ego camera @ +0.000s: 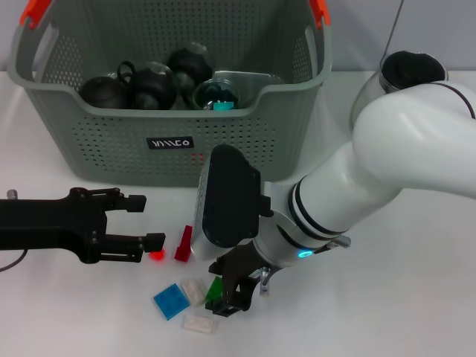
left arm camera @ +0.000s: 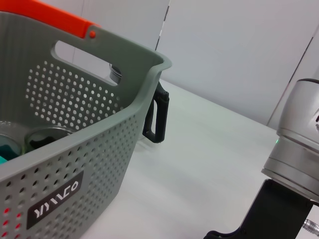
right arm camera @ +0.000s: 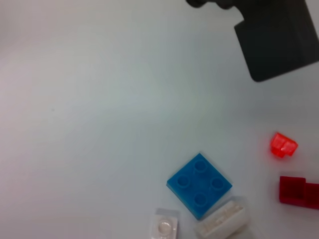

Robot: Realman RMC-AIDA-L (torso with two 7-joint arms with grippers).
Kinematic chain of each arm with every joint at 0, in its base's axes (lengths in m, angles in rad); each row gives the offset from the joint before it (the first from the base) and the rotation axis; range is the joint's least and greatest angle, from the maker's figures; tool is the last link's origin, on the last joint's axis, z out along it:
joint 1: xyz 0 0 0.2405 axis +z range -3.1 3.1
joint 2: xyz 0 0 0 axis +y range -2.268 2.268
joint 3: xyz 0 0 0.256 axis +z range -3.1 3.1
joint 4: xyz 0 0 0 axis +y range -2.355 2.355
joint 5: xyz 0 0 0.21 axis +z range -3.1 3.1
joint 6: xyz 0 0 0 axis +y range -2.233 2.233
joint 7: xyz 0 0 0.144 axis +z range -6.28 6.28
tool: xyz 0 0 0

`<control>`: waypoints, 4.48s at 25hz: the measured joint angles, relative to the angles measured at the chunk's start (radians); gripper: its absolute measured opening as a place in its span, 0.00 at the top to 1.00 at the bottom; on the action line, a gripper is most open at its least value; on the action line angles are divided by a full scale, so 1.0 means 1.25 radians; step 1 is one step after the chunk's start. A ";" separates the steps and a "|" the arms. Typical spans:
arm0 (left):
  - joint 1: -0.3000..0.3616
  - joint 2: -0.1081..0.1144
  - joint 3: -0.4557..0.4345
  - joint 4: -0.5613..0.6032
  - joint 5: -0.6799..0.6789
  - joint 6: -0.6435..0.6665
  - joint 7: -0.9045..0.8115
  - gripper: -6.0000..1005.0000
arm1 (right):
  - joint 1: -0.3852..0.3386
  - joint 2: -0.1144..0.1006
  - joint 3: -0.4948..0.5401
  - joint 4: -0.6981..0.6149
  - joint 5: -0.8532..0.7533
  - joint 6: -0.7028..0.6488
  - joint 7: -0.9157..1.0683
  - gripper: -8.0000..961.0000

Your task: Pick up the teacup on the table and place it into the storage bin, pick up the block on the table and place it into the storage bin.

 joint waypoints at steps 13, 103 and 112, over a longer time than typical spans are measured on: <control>0.002 0.000 0.000 0.000 0.000 -0.001 0.000 0.16 | -0.008 -0.008 0.003 -0.009 0.009 -0.012 -0.001 0.51; -0.011 0.007 -0.047 -0.028 -0.002 0.006 0.013 0.16 | -0.031 -0.005 0.106 0.028 -0.018 0.047 -0.031 0.14; -0.007 0.006 -0.050 -0.028 -0.003 0.006 0.017 0.16 | -0.030 -0.003 0.097 0.034 -0.010 0.076 -0.031 0.33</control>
